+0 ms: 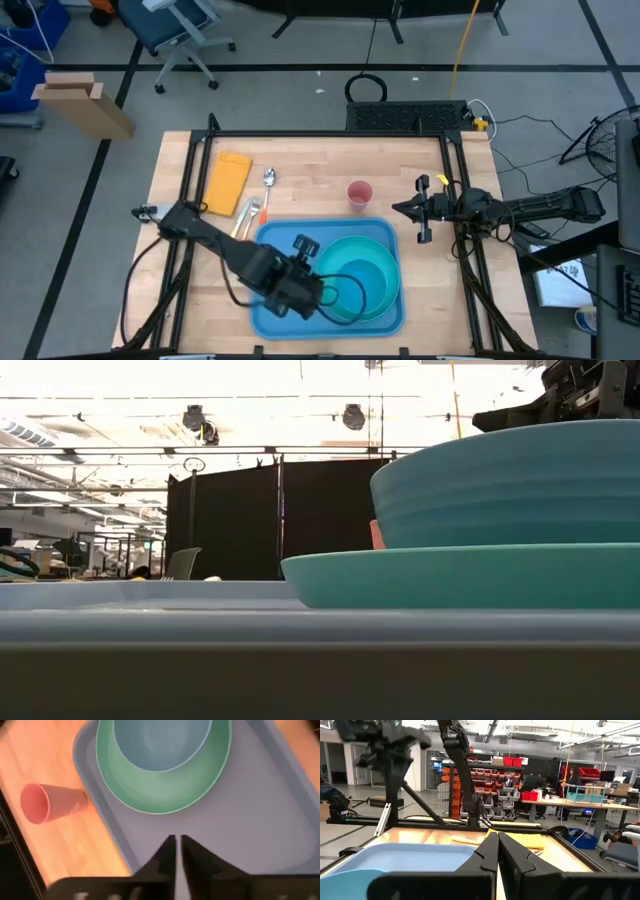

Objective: Set up tray
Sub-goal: Put the pink cup on the top left of the light blue plate on the blue serving tray

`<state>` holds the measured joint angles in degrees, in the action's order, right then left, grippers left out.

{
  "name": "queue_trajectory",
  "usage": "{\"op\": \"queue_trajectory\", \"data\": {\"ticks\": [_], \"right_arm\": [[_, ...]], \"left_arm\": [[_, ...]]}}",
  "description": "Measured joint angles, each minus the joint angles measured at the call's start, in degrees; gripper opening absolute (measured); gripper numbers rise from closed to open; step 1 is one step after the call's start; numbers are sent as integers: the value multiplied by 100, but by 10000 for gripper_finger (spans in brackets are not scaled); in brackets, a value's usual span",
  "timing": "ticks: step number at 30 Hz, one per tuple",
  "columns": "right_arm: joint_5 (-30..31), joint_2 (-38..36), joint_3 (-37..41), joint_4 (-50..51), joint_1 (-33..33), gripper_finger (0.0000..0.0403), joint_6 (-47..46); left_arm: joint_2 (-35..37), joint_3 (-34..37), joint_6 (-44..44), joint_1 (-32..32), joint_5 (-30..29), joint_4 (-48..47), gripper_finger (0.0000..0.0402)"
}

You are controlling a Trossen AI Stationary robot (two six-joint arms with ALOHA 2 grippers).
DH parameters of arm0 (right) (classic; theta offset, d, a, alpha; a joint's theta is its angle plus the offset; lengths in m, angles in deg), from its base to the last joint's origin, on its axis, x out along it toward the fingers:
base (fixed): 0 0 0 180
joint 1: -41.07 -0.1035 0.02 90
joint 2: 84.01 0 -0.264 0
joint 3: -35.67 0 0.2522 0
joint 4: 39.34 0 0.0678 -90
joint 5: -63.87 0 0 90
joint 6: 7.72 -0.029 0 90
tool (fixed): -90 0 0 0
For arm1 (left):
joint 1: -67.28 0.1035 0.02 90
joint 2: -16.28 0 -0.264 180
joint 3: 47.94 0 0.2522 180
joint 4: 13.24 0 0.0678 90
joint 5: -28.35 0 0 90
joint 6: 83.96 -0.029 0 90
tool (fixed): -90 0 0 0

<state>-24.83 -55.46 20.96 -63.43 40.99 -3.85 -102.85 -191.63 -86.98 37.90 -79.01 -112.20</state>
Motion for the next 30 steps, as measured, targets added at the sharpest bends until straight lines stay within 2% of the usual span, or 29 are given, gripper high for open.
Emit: {"op": "queue_trajectory", "data": {"ticks": [4,10,15,21,26,30], "right_arm": [[-2,0,0,-1,-2,0,-2],[-7,2,0,3,-2,0,-2],[-7,3,0,46,-2,0,-2],[-7,4,0,86,-2,0,-21],[-2,4,0,86,-2,0,-21],[0,2,0,86,-2,0,-21]], "left_arm": [[388,0,-508,169,87,184,12],[925,0,-1130,865,283,914,4],[997,0,-1633,1486,1161,1599,3],[866,28,-2112,2110,1858,2397,2],[863,524,-2364,2664,2297,3458,1],[875,1200,-2431,3176,3138,4093,1]]}}
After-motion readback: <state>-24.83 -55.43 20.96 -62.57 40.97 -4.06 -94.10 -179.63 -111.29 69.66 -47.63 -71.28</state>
